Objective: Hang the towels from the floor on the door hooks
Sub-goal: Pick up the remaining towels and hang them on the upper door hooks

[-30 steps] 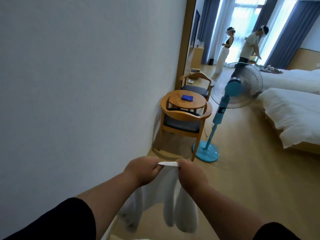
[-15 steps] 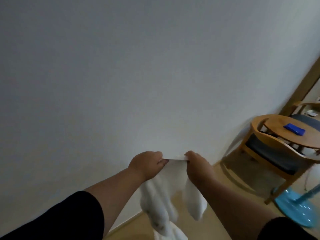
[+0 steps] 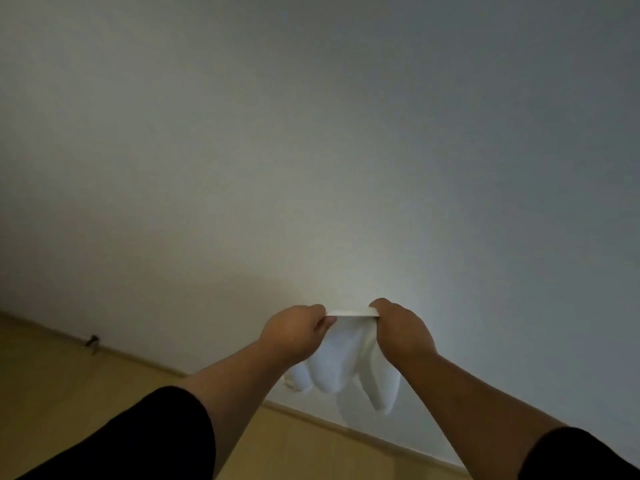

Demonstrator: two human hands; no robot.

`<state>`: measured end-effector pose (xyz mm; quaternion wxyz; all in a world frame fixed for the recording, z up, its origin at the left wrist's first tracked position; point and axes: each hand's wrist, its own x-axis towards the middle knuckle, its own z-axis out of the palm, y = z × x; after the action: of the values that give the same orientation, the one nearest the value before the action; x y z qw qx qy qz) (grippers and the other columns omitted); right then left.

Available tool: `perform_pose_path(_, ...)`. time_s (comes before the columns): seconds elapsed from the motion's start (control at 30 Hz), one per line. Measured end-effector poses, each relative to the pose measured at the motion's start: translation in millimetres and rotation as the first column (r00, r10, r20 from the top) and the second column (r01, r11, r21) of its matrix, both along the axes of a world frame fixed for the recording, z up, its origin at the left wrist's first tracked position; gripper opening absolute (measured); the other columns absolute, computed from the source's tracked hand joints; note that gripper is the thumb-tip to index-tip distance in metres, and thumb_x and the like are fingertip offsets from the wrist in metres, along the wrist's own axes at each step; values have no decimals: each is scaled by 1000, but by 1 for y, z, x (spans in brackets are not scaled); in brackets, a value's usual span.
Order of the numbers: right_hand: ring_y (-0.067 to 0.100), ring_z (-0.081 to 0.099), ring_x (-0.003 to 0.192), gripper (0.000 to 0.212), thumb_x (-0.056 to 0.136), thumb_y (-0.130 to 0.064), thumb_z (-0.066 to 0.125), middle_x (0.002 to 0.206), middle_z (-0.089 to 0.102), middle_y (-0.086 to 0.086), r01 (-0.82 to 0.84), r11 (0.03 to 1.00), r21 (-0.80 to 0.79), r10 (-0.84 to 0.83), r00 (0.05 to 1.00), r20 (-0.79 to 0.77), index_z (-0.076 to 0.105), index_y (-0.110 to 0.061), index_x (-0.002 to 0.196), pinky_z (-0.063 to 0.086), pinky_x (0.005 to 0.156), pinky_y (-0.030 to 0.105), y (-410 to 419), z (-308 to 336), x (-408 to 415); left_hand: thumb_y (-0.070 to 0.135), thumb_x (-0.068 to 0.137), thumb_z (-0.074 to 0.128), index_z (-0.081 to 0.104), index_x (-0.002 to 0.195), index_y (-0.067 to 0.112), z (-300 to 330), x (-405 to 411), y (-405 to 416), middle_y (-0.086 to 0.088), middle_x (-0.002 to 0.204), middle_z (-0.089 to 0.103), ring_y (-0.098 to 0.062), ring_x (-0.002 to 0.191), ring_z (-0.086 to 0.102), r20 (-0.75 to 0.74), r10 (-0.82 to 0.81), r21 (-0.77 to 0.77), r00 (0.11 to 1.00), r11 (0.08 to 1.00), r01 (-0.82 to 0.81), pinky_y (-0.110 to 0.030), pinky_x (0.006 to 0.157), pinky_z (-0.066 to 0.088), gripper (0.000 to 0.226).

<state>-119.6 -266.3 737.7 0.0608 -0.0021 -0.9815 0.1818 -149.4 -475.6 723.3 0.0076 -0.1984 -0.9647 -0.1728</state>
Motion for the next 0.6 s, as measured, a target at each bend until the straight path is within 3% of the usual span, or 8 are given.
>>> perform_pose_path(0.27, 19, 58, 79, 22, 96, -17, 41, 93, 64, 0, -437, 899, -11, 437, 899, -37, 59, -25, 107, 45, 66, 28, -278, 4, -29, 53, 99, 30, 42, 80, 22, 24, 66, -270, -4, 85, 61, -26, 77, 56, -30, 432, -54, 901, 900, -433, -32, 60, 36, 38)
perform_pose_path(0.47, 27, 60, 85, 16, 95, -18, 41, 95, 65, 7, -685, 729, -19, 683, 729, -50, 57, -17, 98, 47, 68, 35, -447, 20, -30, 51, 98, 31, 47, 80, 21, 45, 125, -410, -5, 90, 65, -29, 85, 60, -80, 677, -92, 732, 726, -681, -31, 59, 36, 38)
perform_pose_path(0.6, 31, 60, 88, 11, 94, -18, 43, 96, 66, 11, -824, 567, -10, 822, 567, -63, 52, -20, 88, 35, 63, 30, -545, 32, -32, 50, 98, 33, 45, 77, 22, 61, 153, -484, -5, 89, 65, -28, 86, 60, -116, 798, -115, 591, 580, -806, -31, 59, 36, 36)
